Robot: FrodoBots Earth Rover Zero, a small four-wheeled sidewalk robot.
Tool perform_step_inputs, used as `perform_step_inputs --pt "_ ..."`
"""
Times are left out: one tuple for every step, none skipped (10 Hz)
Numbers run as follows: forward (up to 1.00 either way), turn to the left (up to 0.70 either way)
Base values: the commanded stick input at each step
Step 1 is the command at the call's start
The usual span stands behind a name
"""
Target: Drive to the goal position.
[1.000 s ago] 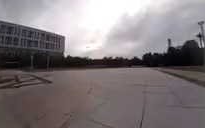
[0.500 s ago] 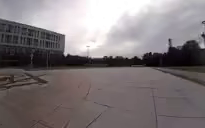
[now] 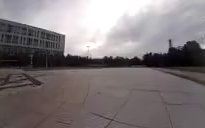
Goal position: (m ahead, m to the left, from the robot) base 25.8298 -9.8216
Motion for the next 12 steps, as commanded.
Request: perform_step_inputs --pt "0.70 0.00" --pt "0.70 0.00" --pt "0.70 0.00" --pt "0.70 0.00" --pt "0.70 0.00" --pt "0.70 0.00" --pt "0.70 0.00" --pt "0.70 0.00" --pt "0.70 0.00" --pt "0.70 0.00" --pt "0.70 0.00" --pt "0.70 0.00"
